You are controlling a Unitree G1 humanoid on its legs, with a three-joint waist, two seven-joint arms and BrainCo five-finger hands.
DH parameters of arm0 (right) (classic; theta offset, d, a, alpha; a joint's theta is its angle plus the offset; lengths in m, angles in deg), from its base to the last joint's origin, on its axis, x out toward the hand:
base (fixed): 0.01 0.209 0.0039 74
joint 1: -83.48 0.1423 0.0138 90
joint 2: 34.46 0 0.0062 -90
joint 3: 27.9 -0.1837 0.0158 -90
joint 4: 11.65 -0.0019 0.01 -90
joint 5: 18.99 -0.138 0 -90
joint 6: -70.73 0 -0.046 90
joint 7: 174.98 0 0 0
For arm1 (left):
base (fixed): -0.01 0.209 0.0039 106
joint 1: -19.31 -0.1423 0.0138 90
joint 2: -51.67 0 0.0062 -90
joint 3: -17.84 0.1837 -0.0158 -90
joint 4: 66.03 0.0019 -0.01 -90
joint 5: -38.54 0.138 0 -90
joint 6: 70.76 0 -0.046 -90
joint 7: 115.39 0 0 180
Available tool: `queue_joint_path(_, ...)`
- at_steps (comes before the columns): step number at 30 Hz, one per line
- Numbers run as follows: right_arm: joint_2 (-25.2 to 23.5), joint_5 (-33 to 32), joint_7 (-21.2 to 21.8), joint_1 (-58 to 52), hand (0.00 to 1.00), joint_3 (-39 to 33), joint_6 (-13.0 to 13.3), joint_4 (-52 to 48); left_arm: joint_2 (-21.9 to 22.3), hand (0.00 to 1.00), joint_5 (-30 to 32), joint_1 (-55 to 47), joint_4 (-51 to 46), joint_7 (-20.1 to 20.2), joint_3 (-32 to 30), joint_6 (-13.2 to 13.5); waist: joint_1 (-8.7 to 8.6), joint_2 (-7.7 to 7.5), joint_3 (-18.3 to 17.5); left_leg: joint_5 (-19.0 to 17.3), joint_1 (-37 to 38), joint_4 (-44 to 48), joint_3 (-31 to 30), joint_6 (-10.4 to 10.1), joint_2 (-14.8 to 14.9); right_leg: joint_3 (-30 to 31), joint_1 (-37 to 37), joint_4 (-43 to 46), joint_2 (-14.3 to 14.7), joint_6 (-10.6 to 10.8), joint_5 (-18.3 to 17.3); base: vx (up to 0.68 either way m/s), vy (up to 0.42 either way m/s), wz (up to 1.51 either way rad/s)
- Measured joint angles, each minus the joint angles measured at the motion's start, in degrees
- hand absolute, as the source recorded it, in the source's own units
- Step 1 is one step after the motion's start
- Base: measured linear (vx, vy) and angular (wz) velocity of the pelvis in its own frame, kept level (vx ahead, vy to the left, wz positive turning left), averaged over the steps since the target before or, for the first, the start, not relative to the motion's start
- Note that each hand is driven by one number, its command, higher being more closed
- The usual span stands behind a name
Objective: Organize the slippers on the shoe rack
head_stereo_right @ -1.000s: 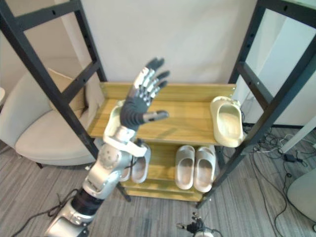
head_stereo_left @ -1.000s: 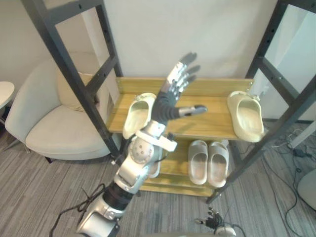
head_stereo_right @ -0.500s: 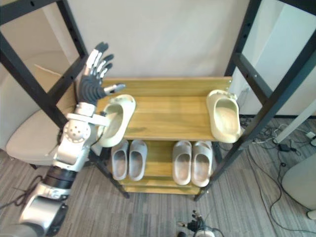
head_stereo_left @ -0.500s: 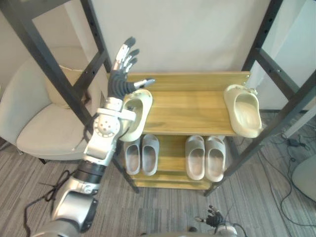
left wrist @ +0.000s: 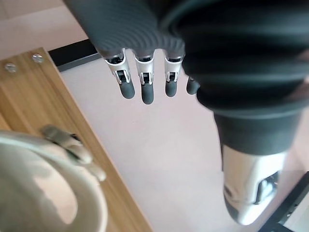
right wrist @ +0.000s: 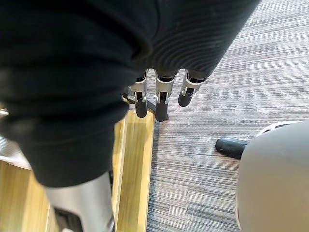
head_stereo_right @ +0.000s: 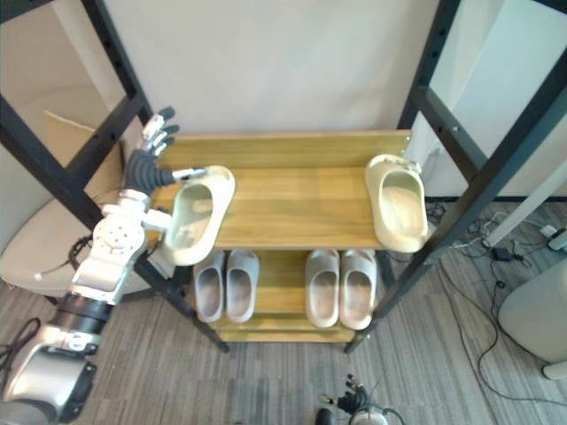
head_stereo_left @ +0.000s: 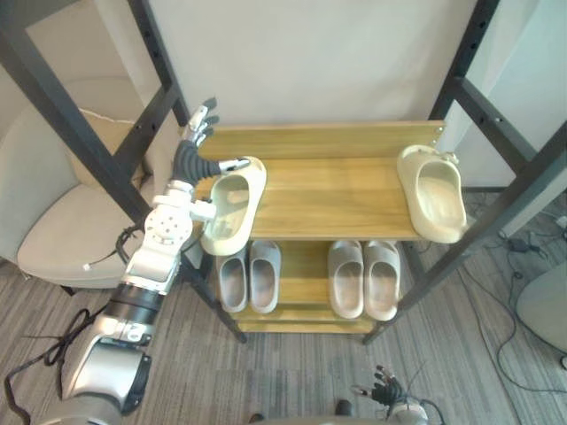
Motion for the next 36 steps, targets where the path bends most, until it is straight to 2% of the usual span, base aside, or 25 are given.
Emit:
queue_joint_path(11, -0.17, -0.24, 0.05, -1.40, 0.00, 0.02, 0.07, -2.45, -1.72, 0.00, 7.00, 0.00, 5.35, 2.12, 0.03, -1.48, -0.04, -0.08, 0.05, -0.27, 0.78, -0.50, 1.75, -0.24, 0.31, 1.27, -0.29, -0.02, 0.28, 0.01, 0.01, -0.01, -0.001, -0.07)
queue_joint_path(14, -0.16, -0.24, 0.05, -1.42, 0.00, 0.02, 0.07, -2.48, -2.28, 0.00, 8.28, 0.01, 5.73, 2.13, 0.03, -1.49, -0.02, -0.08, 0.05, -0.32, 0.80, -0.50, 2.42, -0.32, 0.44, 1.34, -0.37, -0.02, 0.35, 0.01, 0.01, 0.00, -0.005, -0.04)
queue_joint_path(28, -0.39, -0.26, 0.09, -2.92, 0.00, 0.03, 0.63, -4.86, -3.66, 0.00, 23.04, 1.27, 9.70, 1.72, 0.70, -3.46, 0.05, -0.12, 0.02, -0.37, 0.68, -0.37, 3.14, -0.40, 0.72, 1.50, -0.91, 0.26, 0.43, -0.04, 0.13, -0.01, -0.003, -0.02)
queue_joint_path(36, -0.46, -0.26, 0.07, -4.12, 0.00, 0.03, 0.82, -6.77, -4.03, 0.00, 27.19, 2.64, 11.75, 0.60, 0.69, -4.91, 0.06, -0.17, -0.01, -0.45, 0.67, -0.37, 3.20, -0.57, 1.16, 1.74, -1.09, 0.25, 0.84, -0.06, 0.13, 0.00, -0.002, 0.00)
